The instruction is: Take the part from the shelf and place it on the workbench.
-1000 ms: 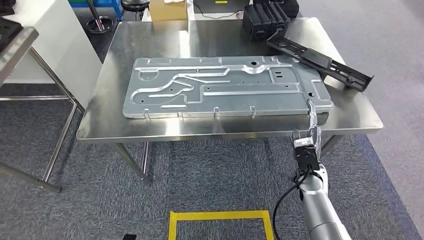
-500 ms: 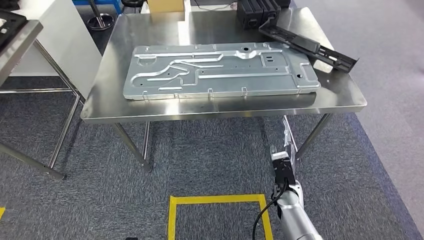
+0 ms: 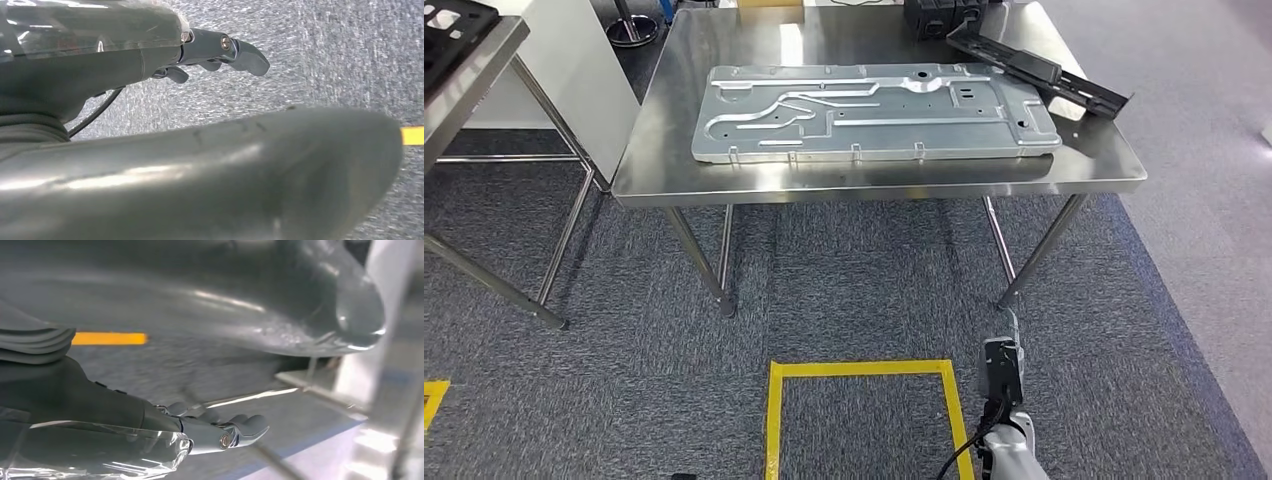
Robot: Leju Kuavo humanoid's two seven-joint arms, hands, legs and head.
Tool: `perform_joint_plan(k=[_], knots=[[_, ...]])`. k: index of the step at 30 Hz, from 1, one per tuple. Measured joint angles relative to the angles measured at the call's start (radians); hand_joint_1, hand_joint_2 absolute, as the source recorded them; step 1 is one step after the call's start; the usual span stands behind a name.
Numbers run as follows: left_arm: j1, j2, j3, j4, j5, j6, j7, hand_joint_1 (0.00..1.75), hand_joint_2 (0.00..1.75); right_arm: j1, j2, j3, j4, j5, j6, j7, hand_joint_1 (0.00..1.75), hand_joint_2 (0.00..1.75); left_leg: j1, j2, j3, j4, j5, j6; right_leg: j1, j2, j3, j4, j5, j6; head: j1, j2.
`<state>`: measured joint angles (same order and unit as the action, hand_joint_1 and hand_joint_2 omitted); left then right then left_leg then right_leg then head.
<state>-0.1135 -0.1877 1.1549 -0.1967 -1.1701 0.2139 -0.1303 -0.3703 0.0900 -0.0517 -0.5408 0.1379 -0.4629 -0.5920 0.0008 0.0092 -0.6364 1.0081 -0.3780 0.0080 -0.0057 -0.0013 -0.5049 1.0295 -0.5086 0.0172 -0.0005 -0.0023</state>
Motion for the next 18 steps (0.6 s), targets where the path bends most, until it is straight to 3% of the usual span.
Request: perform_joint_plan(k=[1, 3, 4, 6, 8, 9, 10, 11, 12, 13, 15, 16, 18], knots=[[0.000, 0.000, 0.000, 0.000, 0.000, 0.000, 0.001, 0.00, 0.00, 0.000, -0.004, -0.010, 0.021, -0.001, -0.005, 0.017, 0.00, 0.00, 0.000, 0.000, -0.002, 0.000, 0.008, -0.006, 0.003, 0.000, 0.017, -0.032, -0.012, -0.005, 0.000, 0.000], [0.002, 0.000, 0.000, 0.000, -0.001, 0.000, 0.002, 0.00, 0.00, 0.005, -0.011, -0.028, 0.067, -0.007, -0.011, 0.051, 0.00, 0.00, 0.002, 0.000, -0.004, -0.002, 0.019, -0.018, 0.003, -0.002, 0.010, -0.041, 0.002, -0.017, 0.001, 0.000], [0.002, 0.000, 0.000, 0.000, -0.001, 0.000, 0.003, 0.00, 0.00, 0.007, -0.014, -0.037, 0.087, -0.012, -0.012, 0.067, 0.00, 0.00, 0.003, -0.001, -0.013, 0.007, 0.004, -0.023, 0.001, -0.004, 0.000, -0.043, 0.013, -0.026, 0.001, 0.000], [0.004, 0.000, 0.000, 0.000, -0.002, -0.001, 0.004, 0.00, 0.00, 0.010, -0.020, -0.055, 0.122, -0.021, -0.015, 0.105, 0.00, 0.00, 0.006, -0.003, -0.044, 0.084, -0.085, -0.031, -0.002, -0.006, -0.030, -0.046, 0.041, -0.038, -0.004, 0.000], [0.004, 0.000, -0.001, 0.000, -0.004, -0.002, 0.005, 0.00, 0.00, 0.020, -0.029, -0.078, 0.155, -0.034, -0.018, 0.147, 0.00, 0.00, 0.008, -0.003, -0.076, 0.218, -0.183, -0.037, -0.001, -0.006, -0.066, -0.044, 0.068, -0.041, -0.008, 0.000], [0.004, 0.000, -0.001, 0.000, -0.005, -0.002, 0.005, 0.00, 0.00, 0.028, -0.035, -0.091, 0.171, -0.041, -0.018, 0.169, 0.00, 0.00, 0.009, -0.003, -0.079, 0.272, -0.197, -0.039, 0.000, -0.007, -0.083, -0.041, 0.080, -0.040, -0.008, 0.000], [0.004, 0.000, -0.001, 0.000, -0.005, -0.002, 0.005, 0.00, 0.00, 0.037, -0.041, -0.104, 0.186, -0.046, -0.018, 0.188, 0.00, 0.00, 0.009, -0.003, -0.069, 0.300, -0.187, -0.041, 0.000, -0.009, -0.101, -0.038, 0.091, -0.038, -0.008, 0.000], [0.005, 0.000, -0.001, 0.000, -0.006, -0.002, 0.005, 0.00, 0.00, 0.047, -0.046, -0.115, 0.199, -0.048, -0.017, 0.205, 0.00, 0.00, 0.010, -0.003, -0.041, 0.292, -0.159, -0.040, 0.000, -0.011, -0.118, -0.034, 0.102, -0.036, -0.008, 0.000], [0.004, 0.000, -0.001, 0.000, -0.006, -0.002, 0.005, 0.00, 0.00, 0.055, -0.051, -0.126, 0.210, -0.050, -0.017, 0.220, 0.00, 0.00, 0.010, -0.003, 0.005, 0.248, -0.132, -0.038, 0.000, -0.011, -0.135, -0.030, 0.112, -0.033, -0.008, 0.000], [0.003, 0.000, -0.001, 0.000, -0.006, -0.002, 0.004, 0.00, 0.00, 0.061, -0.055, -0.135, 0.220, -0.052, -0.016, 0.235, 0.00, 0.00, 0.009, -0.004, 0.066, 0.175, -0.125, -0.034, 0.001, -0.010, -0.149, -0.025, 0.122, -0.029, -0.009, 0.000], [0.000, 0.000, -0.001, 0.000, -0.007, -0.002, 0.003, 0.00, 0.00, 0.072, -0.062, -0.150, 0.235, -0.053, -0.015, 0.271, 0.00, 0.00, 0.005, -0.006, 0.172, 0.024, -0.150, -0.022, 0.002, -0.007, -0.165, -0.019, 0.142, -0.019, -0.008, 0.000], [-0.001, 0.000, -0.001, 0.000, -0.008, -0.002, 0.002, 0.00, 0.00, 0.077, -0.066, -0.157, 0.243, -0.054, -0.014, 0.291, 0.00, 0.00, 0.001, -0.006, 0.197, -0.018, -0.166, -0.016, 0.002, -0.007, -0.167, -0.020, 0.152, -0.012, -0.008, 0.000], [-0.001, 0.000, -0.001, 0.000, -0.011, -0.003, 0.002, 0.00, 0.00, 0.090, -0.076, -0.168, 0.258, -0.054, -0.010, 0.321, 0.00, 0.00, 0.000, -0.004, 0.191, -0.036, -0.156, -0.001, -0.001, -0.008, -0.168, -0.026, 0.170, 0.002, -0.008, 0.000]])
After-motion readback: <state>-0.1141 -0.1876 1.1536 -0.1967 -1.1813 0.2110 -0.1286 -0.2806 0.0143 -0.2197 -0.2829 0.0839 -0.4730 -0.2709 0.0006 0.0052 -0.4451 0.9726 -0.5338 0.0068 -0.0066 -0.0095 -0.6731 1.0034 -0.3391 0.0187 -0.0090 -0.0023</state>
